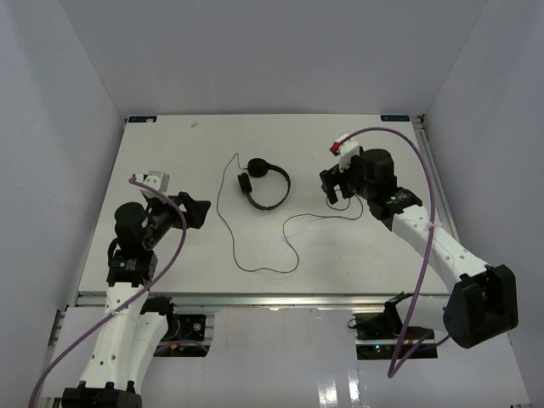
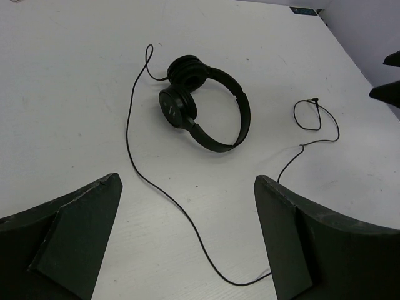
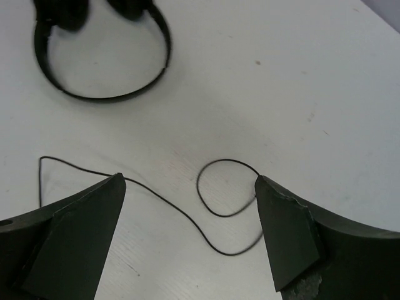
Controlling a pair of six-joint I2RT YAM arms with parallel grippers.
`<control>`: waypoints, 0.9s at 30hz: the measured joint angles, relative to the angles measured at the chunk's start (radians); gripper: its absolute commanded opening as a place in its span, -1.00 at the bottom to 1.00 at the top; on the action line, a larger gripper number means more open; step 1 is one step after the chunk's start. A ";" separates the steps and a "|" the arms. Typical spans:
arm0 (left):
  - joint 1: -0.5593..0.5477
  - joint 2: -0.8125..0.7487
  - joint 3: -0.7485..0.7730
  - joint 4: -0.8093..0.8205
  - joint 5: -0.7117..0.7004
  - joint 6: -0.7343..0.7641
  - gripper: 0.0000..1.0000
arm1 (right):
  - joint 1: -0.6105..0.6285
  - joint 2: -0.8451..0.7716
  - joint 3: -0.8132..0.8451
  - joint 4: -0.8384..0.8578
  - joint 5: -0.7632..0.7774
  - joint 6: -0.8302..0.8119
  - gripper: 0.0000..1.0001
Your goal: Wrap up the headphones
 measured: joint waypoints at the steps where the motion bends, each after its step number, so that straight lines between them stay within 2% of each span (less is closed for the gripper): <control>1: 0.000 0.000 0.000 0.000 0.000 0.000 0.96 | 0.000 0.014 0.007 -0.013 -0.057 -0.045 0.85; 6: 0.000 -0.001 0.000 0.002 0.000 0.000 0.96 | 0.006 0.206 0.149 -0.138 -0.402 -0.221 0.98; 9: -0.001 -0.001 0.000 0.002 0.000 0.000 0.96 | 0.016 0.348 0.272 -0.179 -0.475 -0.207 0.76; 12: -0.001 0.000 0.000 0.002 -0.001 0.000 0.96 | 0.027 0.516 0.440 -0.205 -0.405 -0.107 0.71; 17: -0.002 0.002 0.000 0.002 -0.001 0.000 0.96 | 0.065 0.744 0.657 -0.260 -0.162 0.135 0.63; 20: -0.004 0.002 0.000 0.002 -0.002 0.000 0.96 | 0.102 0.813 0.696 -0.283 -0.051 0.261 0.59; 27: -0.006 0.015 0.000 0.002 -0.003 0.001 0.96 | 0.190 0.887 0.720 -0.329 0.070 0.458 0.27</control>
